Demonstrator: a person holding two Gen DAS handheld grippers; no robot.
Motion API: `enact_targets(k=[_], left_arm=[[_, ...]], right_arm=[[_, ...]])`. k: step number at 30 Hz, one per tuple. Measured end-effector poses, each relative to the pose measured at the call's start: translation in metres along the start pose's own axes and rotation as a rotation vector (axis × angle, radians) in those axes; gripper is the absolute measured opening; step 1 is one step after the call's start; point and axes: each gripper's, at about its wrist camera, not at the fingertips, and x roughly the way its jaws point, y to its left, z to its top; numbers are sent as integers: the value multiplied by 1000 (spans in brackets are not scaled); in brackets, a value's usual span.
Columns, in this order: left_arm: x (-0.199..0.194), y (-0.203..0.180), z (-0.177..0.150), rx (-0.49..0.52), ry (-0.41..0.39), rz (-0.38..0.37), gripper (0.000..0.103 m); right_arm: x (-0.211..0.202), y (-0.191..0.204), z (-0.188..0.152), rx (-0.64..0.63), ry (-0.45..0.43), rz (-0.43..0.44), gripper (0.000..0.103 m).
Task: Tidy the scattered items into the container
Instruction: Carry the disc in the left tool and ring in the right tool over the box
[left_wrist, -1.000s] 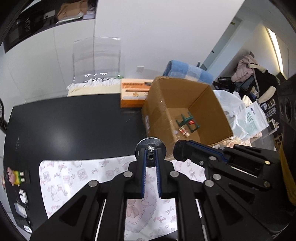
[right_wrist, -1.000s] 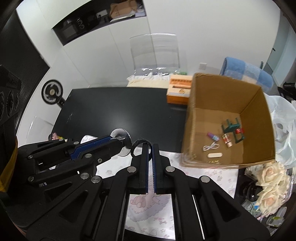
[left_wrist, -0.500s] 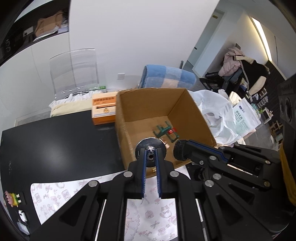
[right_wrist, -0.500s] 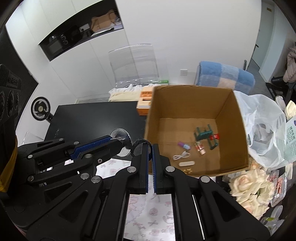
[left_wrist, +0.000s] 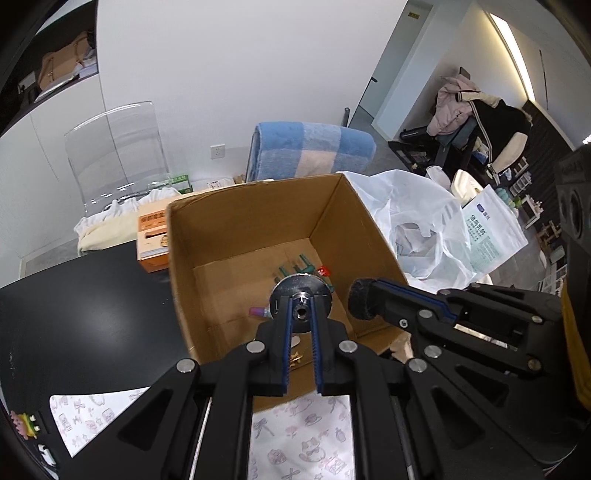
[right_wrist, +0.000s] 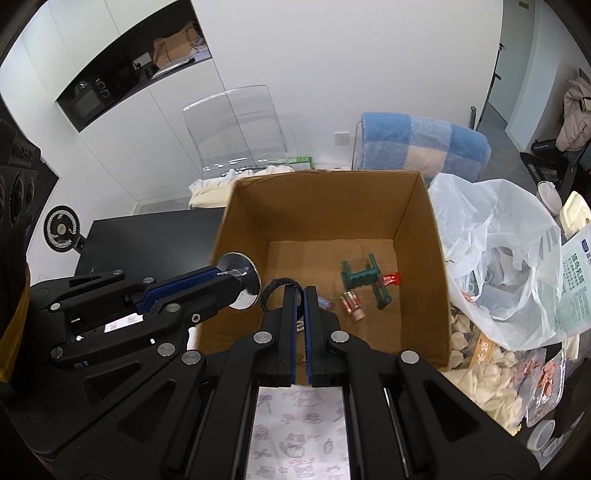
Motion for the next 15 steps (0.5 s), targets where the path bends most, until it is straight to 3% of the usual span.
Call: enact_targets(k=[3, 6, 15], left_arm=[[17, -1, 5, -4, 17, 10, 9], [34, 2, 6, -13, 42, 21, 9], [82, 18, 3, -56, 121, 61, 9]], right_arm=[[19, -14, 3, 8, 23, 3, 3], [40, -24, 4, -18, -72, -5, 3], [91, -49, 7, -16, -82, 5, 3]])
